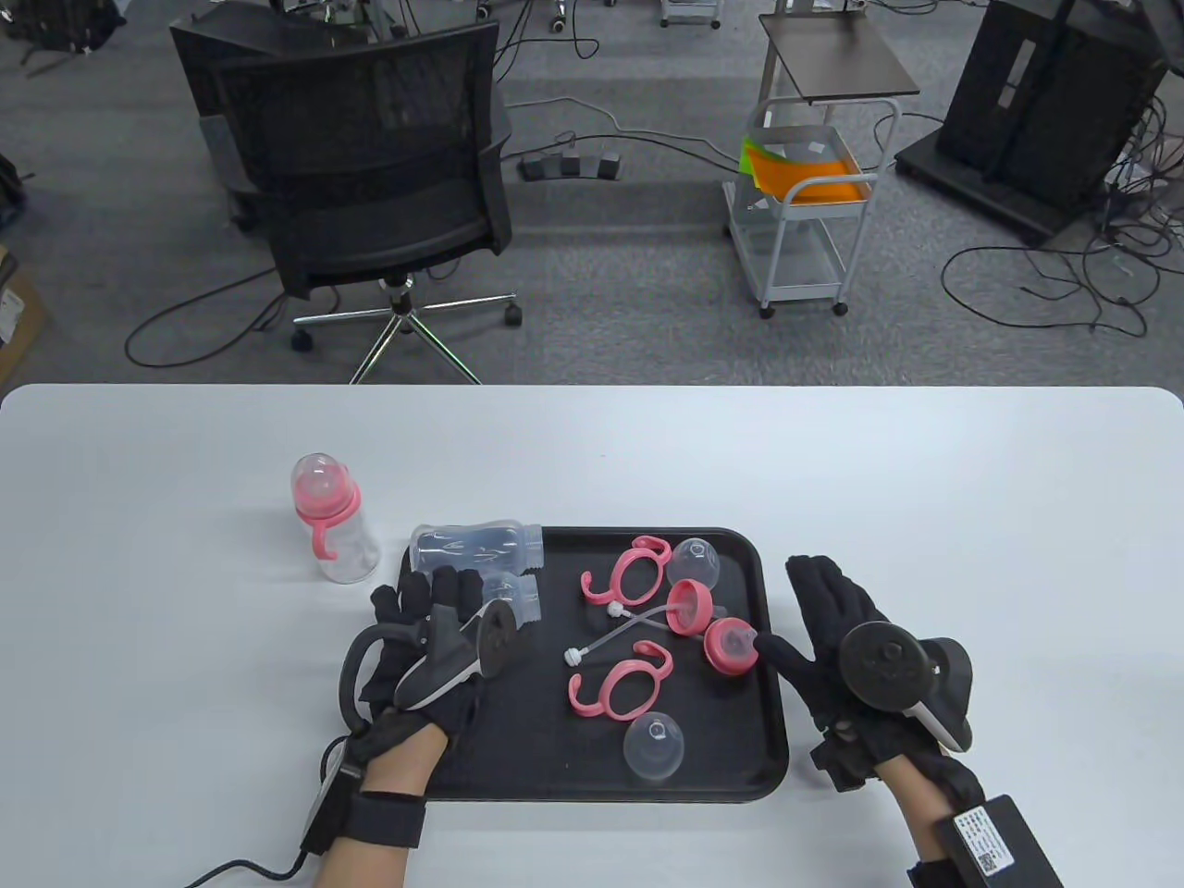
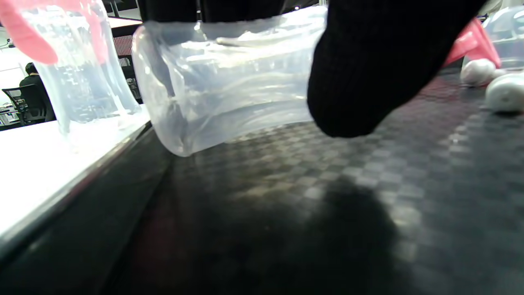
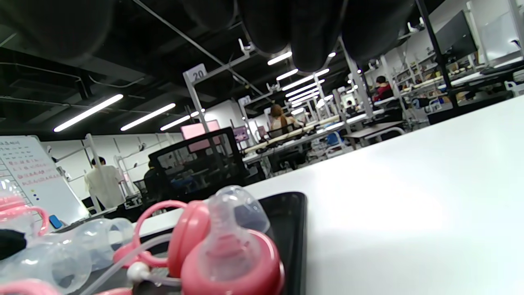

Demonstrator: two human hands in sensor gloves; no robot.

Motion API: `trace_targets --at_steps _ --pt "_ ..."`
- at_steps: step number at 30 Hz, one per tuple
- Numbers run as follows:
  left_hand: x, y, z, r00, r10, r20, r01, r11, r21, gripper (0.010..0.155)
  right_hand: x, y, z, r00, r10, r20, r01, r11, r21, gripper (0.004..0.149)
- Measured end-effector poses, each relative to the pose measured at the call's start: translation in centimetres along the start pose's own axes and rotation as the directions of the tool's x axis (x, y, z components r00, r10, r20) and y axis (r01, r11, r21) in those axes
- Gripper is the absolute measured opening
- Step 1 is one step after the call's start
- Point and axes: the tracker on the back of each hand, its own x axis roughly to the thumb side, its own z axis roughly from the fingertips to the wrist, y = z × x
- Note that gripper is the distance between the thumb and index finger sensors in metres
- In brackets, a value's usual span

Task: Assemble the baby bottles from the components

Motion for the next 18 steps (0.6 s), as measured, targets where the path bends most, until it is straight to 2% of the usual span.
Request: trace_targets --at_steps 6,9,12,13,18 --pt "0.4 -1.0 -0.8 1.000 -0.011 -0.007 0.011 0.998 -0.054 0.098 0.0 0.1 0.0 1.000 -0.006 0.005 0.006 1.000 0.001 0.087" --pt "0.3 -0.6 -0.6 1.000 -0.026 -0.001 0.026 1.000 -0.012 0.098 0.0 0.1 0.0 1.000 -0.002 0.006 0.002 1.000 0.004 0.087" --pt "-0.3 0.5 0.1 1.000 -0.017 0.006 0.017 1.000 0.025 0.098 0.0 0.0 0.0 1.000 -0.009 0.009 0.009 1.000 -0.001 0.087" --pt "-0.8 1.2 0.5 0.999 0.034 0.015 -0.035 0.999 0.024 0.098 0.1 -0.2 0.0 1.000 -0.011 0.010 0.011 1.000 -0.009 0.087" --pt "-2.6 4.1 2.7 0.980 0.196 0.036 -0.199 0.967 0.158 0.099 0.5 -0.7 0.1 0.999 -0.021 0.025 0.022 0.999 -0.033 0.086"
